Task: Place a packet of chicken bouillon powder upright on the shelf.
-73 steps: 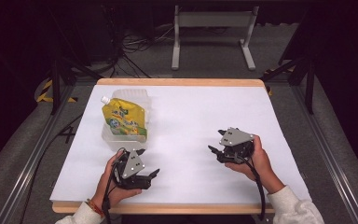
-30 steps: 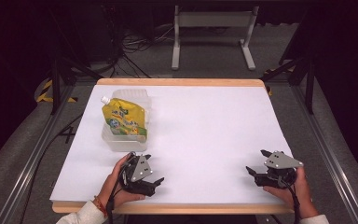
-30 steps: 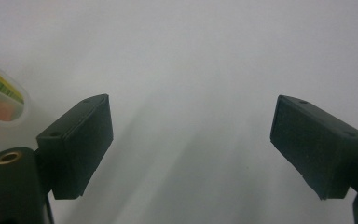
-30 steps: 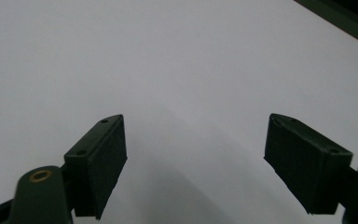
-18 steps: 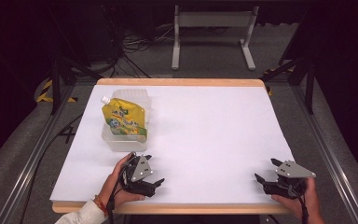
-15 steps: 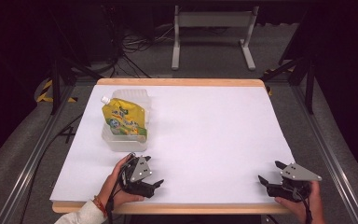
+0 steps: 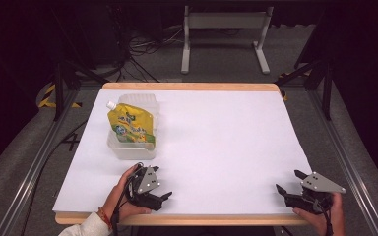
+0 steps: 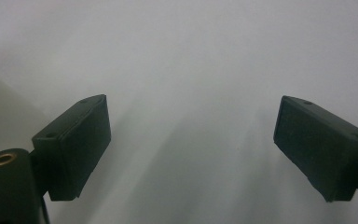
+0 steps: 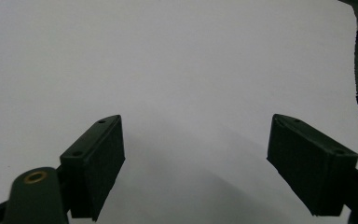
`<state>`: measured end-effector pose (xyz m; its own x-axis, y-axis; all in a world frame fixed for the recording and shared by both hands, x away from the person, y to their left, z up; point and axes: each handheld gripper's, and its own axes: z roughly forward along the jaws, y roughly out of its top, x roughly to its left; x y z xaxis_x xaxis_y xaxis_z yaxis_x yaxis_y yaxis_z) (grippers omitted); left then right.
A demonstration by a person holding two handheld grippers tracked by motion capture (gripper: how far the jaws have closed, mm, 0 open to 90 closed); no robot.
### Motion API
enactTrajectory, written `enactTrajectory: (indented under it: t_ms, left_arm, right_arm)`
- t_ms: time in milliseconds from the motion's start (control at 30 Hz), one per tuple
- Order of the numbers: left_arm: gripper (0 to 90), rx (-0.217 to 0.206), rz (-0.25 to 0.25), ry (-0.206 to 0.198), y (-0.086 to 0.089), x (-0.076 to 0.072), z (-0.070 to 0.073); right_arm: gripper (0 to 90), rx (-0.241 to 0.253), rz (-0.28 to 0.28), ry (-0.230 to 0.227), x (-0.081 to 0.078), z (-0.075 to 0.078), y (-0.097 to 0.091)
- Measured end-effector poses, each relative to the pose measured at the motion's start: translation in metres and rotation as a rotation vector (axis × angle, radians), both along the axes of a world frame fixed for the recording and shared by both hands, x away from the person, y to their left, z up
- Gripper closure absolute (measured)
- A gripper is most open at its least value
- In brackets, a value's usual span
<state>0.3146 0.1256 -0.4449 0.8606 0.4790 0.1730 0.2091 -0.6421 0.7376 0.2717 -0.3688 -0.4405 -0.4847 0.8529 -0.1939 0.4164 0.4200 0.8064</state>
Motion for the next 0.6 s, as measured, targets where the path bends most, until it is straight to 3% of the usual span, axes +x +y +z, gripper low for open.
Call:
enactTrajectory:
  t_ms: [200,600]
  left_arm:
    - [11.2,0.004,-0.003,0.003,-0.0008,0.0012,-0.0004]
    - [11.2,0.005,-0.008,-0.001,-0.0017,0.0023,0.0003]
  right_arm:
    - [19.4,-0.019,0.003,0.0,0.0,-0.0008,0.0034]
    - [19.3,-0.013,-0.012,-0.006,-0.0023,0.0001,0.0]
